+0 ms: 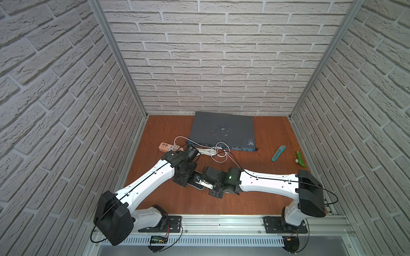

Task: Plug the charging cable into the phone
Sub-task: Insert the charging cable into the phone.

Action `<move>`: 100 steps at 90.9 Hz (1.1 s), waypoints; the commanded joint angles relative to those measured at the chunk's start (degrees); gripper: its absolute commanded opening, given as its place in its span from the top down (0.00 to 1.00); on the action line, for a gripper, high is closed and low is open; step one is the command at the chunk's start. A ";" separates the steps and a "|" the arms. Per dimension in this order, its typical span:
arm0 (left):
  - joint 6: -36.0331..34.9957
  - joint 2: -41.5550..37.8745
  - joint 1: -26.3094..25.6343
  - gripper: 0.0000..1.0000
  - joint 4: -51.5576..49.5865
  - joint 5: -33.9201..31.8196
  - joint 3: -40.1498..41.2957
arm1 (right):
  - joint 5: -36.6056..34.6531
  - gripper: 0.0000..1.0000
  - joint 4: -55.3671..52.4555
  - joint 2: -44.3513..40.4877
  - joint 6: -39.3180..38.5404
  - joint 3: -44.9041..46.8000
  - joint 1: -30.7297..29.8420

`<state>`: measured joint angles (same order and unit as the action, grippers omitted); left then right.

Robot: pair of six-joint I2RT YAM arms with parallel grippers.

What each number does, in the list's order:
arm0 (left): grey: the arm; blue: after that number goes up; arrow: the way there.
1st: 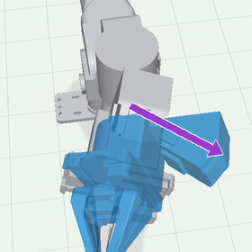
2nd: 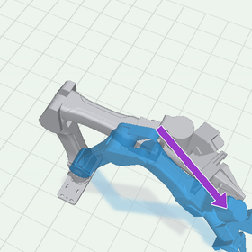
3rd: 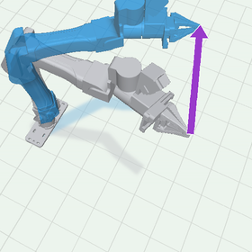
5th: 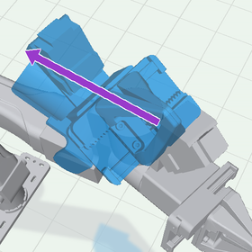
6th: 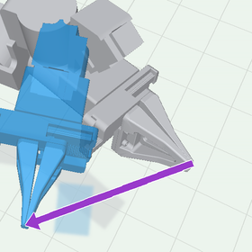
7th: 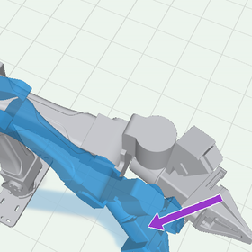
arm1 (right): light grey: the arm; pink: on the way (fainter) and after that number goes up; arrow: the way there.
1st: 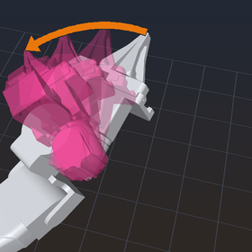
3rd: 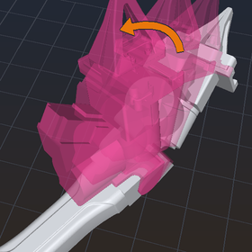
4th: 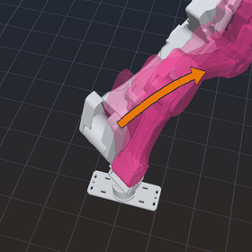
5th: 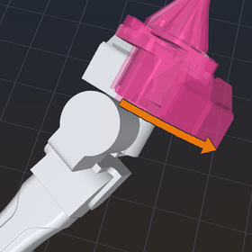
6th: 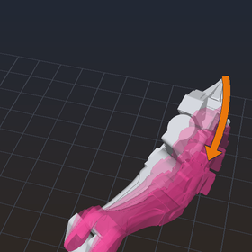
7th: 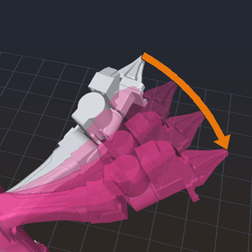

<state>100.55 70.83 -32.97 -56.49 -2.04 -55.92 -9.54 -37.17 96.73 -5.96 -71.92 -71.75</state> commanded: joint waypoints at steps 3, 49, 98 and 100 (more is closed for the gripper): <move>0.33 -0.89 -0.45 1.00 0.23 0.18 -0.35 | -0.22 0.97 1.76 0.56 0.33 -1.62 -0.28; 0.21 -0.96 -0.86 1.00 0.23 0.19 -0.15 | -4.16 0.97 2.36 1.12 0.38 -2.16 -0.32; 1.74 1.81 -2.58 1.00 0.87 -0.31 -1.30 | -3.28 0.97 3.20 2.30 1.16 -3.97 -0.58; 1.75 1.98 -2.66 1.00 0.90 -0.32 -1.45 | -3.42 0.97 3.32 2.39 1.22 -4.07 -0.63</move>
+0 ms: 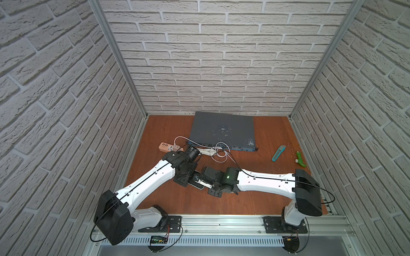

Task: Plug the charging cable into the phone
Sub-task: Insert the charging cable into the phone.

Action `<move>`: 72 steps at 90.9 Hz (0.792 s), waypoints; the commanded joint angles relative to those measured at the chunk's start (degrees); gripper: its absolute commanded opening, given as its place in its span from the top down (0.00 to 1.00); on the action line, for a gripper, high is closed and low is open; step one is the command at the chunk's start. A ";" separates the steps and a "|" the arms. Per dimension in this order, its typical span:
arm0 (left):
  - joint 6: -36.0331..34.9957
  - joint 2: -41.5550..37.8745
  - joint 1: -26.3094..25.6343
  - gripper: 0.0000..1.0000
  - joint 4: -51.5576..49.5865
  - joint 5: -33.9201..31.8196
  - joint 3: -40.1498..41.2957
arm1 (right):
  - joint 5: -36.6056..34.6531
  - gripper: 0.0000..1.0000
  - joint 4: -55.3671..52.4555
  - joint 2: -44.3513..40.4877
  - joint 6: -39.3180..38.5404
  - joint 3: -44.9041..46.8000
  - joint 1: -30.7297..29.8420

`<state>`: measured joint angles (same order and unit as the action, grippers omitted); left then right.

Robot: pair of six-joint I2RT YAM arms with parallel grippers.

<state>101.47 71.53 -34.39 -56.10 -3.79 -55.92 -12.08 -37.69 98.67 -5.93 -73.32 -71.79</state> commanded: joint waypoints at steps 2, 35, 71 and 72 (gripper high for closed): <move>0.83 1.63 -1.32 1.00 0.60 1.46 -1.53 | -0.99 0.97 3.90 0.53 1.32 -2.65 -0.56; 1.47 2.91 -2.24 1.00 1.26 1.35 -2.23 | -2.28 0.97 6.57 0.40 3.66 -1.88 -0.60; 2.89 2.13 -2.61 1.00 8.37 4.42 0.47 | -0.95 0.97 16.57 -3.38 4.44 3.38 -0.65; 2.96 2.17 -2.61 1.00 8.46 4.41 0.46 | -1.03 0.97 16.63 -3.39 4.44 3.41 -0.64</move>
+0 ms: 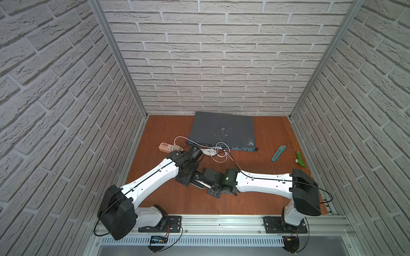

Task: Plug the charging cable into the phone
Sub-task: Insert the charging cable into the phone.

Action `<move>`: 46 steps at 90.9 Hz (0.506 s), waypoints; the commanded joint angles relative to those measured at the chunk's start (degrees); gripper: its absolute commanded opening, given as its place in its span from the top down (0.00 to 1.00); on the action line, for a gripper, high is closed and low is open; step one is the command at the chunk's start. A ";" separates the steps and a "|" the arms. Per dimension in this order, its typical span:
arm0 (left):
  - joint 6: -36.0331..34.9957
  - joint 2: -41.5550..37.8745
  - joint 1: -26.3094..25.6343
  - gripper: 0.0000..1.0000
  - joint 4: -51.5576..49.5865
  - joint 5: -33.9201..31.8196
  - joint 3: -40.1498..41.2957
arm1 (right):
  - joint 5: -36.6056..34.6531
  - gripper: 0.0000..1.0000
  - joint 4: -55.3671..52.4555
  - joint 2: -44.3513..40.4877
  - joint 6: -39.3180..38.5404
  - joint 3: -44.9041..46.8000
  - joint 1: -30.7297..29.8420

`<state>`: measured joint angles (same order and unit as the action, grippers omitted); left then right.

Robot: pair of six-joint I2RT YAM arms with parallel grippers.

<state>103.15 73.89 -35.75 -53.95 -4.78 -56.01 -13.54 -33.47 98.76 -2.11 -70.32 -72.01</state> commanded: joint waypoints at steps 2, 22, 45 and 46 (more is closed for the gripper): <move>1.33 -0.16 -1.23 1.00 6.27 5.46 0.48 | 0.35 0.97 12.45 -3.55 0.62 0.38 -0.48; 1.33 -0.15 -1.26 1.00 5.43 5.17 0.37 | -0.14 0.97 12.05 -3.59 0.08 0.36 -0.42; 1.14 -0.61 -1.29 1.00 4.10 4.81 0.02 | -0.86 0.97 11.86 -3.84 -0.22 0.63 -0.33; 1.20 -0.64 -1.27 1.00 4.02 4.75 0.02 | -0.91 0.97 11.86 -3.84 -0.20 0.63 -0.33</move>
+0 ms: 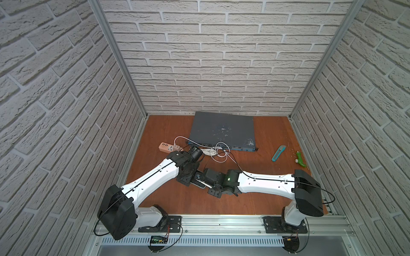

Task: Plug the charging cable into the phone
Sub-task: Insert the charging cable into the phone.

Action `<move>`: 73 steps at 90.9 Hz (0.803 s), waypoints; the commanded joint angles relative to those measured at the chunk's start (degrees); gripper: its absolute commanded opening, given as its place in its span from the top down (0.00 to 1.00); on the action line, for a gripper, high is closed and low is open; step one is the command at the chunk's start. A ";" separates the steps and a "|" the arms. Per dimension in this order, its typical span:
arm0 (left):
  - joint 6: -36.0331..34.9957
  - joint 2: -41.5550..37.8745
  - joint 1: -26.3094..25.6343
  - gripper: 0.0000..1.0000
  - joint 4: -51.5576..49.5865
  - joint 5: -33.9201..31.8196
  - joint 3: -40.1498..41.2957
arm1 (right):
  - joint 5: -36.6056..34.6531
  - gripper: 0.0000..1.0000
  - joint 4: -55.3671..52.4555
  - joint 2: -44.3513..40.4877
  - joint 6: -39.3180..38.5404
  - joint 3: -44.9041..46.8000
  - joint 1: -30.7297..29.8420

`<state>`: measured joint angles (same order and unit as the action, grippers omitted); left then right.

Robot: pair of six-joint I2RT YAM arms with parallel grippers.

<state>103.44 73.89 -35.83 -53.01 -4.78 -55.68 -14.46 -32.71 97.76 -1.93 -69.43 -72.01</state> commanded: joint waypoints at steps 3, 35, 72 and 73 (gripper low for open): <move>0.89 -0.78 -1.15 1.00 2.91 4.55 -0.31 | -0.15 0.97 11.00 -2.83 -0.41 -0.27 -0.25; 0.71 -1.19 -1.06 1.00 1.44 3.85 -0.70 | -0.73 0.75 9.52 -4.56 0.48 0.81 0.88; 0.80 -1.73 -1.07 1.00 -0.18 3.05 -1.79 | -1.78 0.12 9.32 -7.21 2.58 2.26 2.11; 0.76 -1.73 -1.08 1.00 -0.17 3.03 -1.79 | -1.71 0.11 9.32 -7.39 2.65 2.31 2.16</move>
<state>103.85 73.32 -36.49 -52.64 -2.33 -55.81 -15.16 -27.20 94.19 -0.89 -67.94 -70.48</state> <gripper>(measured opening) 0.805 0.825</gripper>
